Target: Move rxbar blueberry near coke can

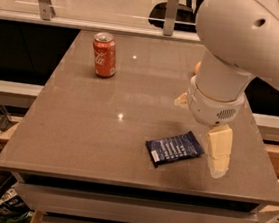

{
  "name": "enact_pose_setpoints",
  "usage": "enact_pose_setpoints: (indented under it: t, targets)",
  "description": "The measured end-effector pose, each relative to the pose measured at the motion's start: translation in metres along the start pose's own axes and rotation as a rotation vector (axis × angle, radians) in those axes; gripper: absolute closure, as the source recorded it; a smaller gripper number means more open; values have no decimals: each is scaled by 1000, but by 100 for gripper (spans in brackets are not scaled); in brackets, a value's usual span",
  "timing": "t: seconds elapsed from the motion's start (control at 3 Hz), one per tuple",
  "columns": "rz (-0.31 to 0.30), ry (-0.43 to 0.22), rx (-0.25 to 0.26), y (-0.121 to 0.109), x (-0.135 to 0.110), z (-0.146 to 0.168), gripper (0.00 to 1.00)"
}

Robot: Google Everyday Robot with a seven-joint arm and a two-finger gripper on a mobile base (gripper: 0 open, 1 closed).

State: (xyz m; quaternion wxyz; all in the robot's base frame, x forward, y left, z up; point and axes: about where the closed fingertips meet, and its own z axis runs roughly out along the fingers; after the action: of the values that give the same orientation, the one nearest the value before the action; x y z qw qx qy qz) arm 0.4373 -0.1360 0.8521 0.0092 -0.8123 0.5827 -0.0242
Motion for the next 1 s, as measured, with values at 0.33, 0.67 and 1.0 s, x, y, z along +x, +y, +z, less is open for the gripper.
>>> enact_pose_setpoints:
  t: [0.33,0.67,1.0]
  targets:
    - [47,-72,15,4,-2,3,0]
    - [94,-133,68,7,-9,7,0]
    - [94,-131,68,7,-9,7,0]
